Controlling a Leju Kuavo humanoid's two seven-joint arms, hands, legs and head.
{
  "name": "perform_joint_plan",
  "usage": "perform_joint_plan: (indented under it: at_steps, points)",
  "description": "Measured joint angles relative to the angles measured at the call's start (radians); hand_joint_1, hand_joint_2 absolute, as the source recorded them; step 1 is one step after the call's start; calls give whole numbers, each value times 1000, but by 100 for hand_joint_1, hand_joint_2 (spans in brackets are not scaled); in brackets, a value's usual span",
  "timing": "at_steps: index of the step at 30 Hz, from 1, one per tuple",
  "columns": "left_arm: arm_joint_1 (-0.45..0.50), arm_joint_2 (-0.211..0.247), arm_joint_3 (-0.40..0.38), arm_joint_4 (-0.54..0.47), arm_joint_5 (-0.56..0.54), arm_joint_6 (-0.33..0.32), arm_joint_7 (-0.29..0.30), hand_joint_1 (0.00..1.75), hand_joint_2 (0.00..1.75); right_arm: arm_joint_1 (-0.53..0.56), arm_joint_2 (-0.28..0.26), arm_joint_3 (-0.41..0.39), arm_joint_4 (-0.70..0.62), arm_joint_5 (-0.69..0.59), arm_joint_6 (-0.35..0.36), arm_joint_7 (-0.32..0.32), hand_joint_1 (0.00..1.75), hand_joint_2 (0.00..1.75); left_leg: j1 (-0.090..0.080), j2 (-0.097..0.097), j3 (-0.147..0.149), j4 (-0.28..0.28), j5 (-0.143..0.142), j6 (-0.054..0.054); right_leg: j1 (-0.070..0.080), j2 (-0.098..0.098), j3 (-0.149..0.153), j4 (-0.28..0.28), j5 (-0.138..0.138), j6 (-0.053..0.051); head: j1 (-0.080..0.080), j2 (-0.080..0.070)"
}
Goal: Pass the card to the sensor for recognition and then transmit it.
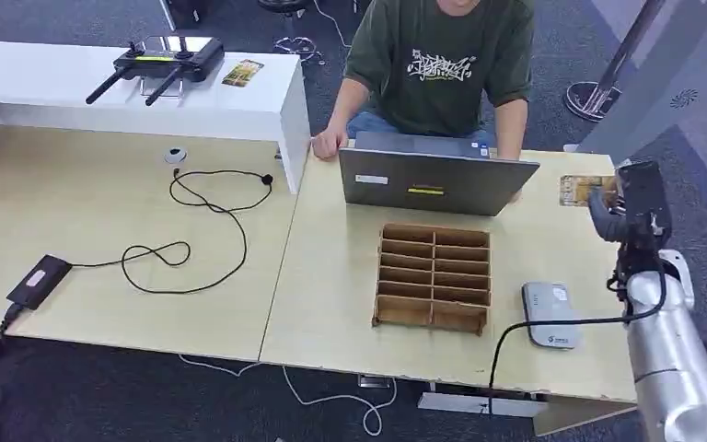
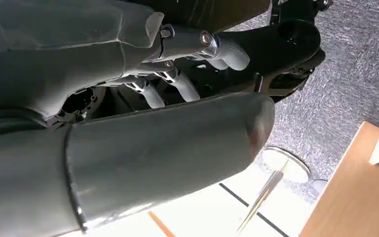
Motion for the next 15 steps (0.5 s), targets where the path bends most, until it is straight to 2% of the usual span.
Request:
perform_joint_plan:
  at_steps: [4, 10, 15]
  points:
    - [0, 0, 0, 0, 2, 0, 1, 0, 0, 28, -33, -13, 3, -25, 12, 0, 175, 175, 0, 0, 0, 0, 0, 0, 0, 0, 0, 0, 0, 0, 0, 0]
    - [1, 1, -2, 0, 0, -19, 17, 0, 0, 152, -68, -65, -55, -71, 10, 3, 175, 175, 0, -4, -1, 0, 0, 0, 0, -3, -1, 0, 0, 0, 0, 0]
    - [1, 2, -15, 0, -1, -25, 18, 0, 0, 209, -90, -105, -86, -81, 16, 8, 175, 175, 0, -3, -2, 0, 0, 0, 0, -3, -1, 0, 0, 0, 0, 0]
